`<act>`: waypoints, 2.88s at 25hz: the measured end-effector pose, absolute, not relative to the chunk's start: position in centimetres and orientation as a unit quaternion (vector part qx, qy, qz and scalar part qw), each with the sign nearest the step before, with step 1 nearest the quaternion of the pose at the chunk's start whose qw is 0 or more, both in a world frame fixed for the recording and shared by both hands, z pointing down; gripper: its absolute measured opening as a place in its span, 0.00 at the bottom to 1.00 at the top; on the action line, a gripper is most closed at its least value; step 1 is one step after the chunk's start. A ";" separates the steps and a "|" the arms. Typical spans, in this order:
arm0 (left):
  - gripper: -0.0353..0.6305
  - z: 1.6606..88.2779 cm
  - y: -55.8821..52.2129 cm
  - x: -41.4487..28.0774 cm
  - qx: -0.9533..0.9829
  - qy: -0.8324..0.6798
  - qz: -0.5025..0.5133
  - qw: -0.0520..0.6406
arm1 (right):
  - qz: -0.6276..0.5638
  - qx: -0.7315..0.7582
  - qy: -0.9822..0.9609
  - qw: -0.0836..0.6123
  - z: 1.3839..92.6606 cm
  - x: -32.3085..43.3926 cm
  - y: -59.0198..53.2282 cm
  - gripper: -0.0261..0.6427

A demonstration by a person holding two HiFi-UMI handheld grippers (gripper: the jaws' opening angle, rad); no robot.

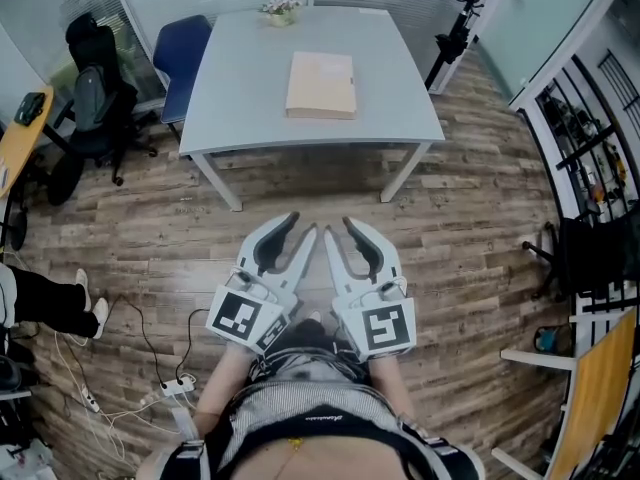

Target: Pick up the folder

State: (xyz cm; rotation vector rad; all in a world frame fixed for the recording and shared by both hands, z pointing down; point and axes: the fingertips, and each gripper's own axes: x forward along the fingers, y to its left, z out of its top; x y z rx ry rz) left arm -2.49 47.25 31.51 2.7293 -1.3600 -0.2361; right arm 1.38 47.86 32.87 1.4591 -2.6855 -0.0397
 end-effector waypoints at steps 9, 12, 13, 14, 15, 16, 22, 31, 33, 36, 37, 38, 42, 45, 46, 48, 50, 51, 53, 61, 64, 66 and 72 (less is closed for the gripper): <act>0.20 31.5 47.2 -1.4 0.890 -0.446 -0.080 0.047 | -0.008 0.484 -0.874 0.037 33.0 3.2 47.8 0.18; 0.20 31.6 47.3 -1.3 0.890 -0.447 -0.077 0.051 | -0.006 0.486 -0.873 0.038 33.0 3.4 47.8 0.18; 0.20 31.7 47.3 -1.3 0.890 -0.447 -0.077 0.051 | -0.007 0.487 -0.873 0.038 33.0 3.5 47.8 0.18; 0.20 31.7 47.3 -1.2 0.890 -0.448 -0.076 0.052 | -0.009 0.488 -0.872 0.037 33.0 3.6 47.8 0.18; 0.20 31.7 47.3 -1.2 0.889 -0.448 -0.076 0.051 | -0.013 0.489 -0.872 0.036 33.0 3.8 47.8 0.18; 0.20 31.8 47.4 -1.2 0.889 -0.448 -0.077 0.051 | -0.018 0.489 -0.871 0.035 33.0 3.9 47.7 0.18; 0.20 31.8 47.0 -1.6 0.887 -0.453 -0.076 0.051 | -0.016 0.497 -0.867 0.033 33.3 4.3 47.5 0.18; 0.20 32.3 44.0 -2.2 0.889 -0.449 -0.072 0.054 | -0.014 0.511 -0.859 0.036 33.6 3.8 44.7 0.19; 0.20 32.3 42.7 -2.5 0.890 -0.446 -0.074 0.053 | -0.011 0.515 -0.856 0.038 33.6 3.5 43.5 0.19; 0.20 32.3 40.3 -3.1 0.892 -0.442 -0.082 0.058 | -0.017 0.517 -0.855 0.043 33.6 2.8 41.3 0.20; 0.20 32.3 39.4 -3.3 0.892 -0.441 -0.083 0.060 | -0.019 0.518 -0.854 0.044 33.6 2.5 40.4 0.20; 0.20 32.3 38.4 -3.5 0.892 -0.439 -0.084 0.063 | -0.021 0.519 -0.854 0.044 33.5 2.3 39.5 0.20; 0.20 32.0 34.5 -4.5 0.894 -0.431 -0.092 0.073 | -0.022 0.522 -0.851 0.050 33.4 1.1 36.0 0.20; 0.20 31.8 31.7 -4.6 0.899 -0.423 -0.091 0.071 | -0.019 0.524 -0.850 0.055 33.5 0.5 33.4 0.20; 0.20 31.8 30.9 -4.6 0.901 -0.419 -0.091 0.071 | -0.020 0.525 -0.849 0.057 33.5 0.4 32.6 0.20; 0.20 31.9 29.3 -4.6 0.903 -0.413 -0.089 0.072 | -0.022 0.527 -0.847 0.063 33.6 0.1 31.0 0.20; 0.20 32.0 28.0 -4.9 0.905 -0.410 -0.089 0.074 | -0.022 0.527 -0.847 0.067 33.8 -0.3 29.6 0.21; 0.20 32.1 27.4 -5.1 0.905 -0.410 -0.088 0.075 | -0.020 0.527 -0.847 0.068 33.9 -0.5 28.9 0.21; 0.20 32.3 26.3 -5.4 0.905 -0.409 -0.085 0.078 | -0.016 0.527 -0.847 0.068 34.1 -0.8 27.7 0.21; 0.20 32.4 22.7 -7.0 0.909 -0.402 -0.083 0.080 | -0.016 0.533 -0.843 0.064 33.9 -2.6 23.9 0.21; 0.20 32.7 21.6 -7.5 0.911 -0.396 -0.080 0.080 | -0.016 0.535 -0.842 0.063 34.1 -3.4 22.7 0.21; 0.20 32.8 21.1 -7.9 0.912 -0.394 -0.079 0.079 | -0.014 0.538 -0.841 0.060 34.1 -3.8 22.2 0.21; 0.20 33.0 19.9 -9.0 0.911 -0.396 -0.077 0.085 | -0.005 0.541 -0.839 0.060 34.4 -4.4 21.1 0.21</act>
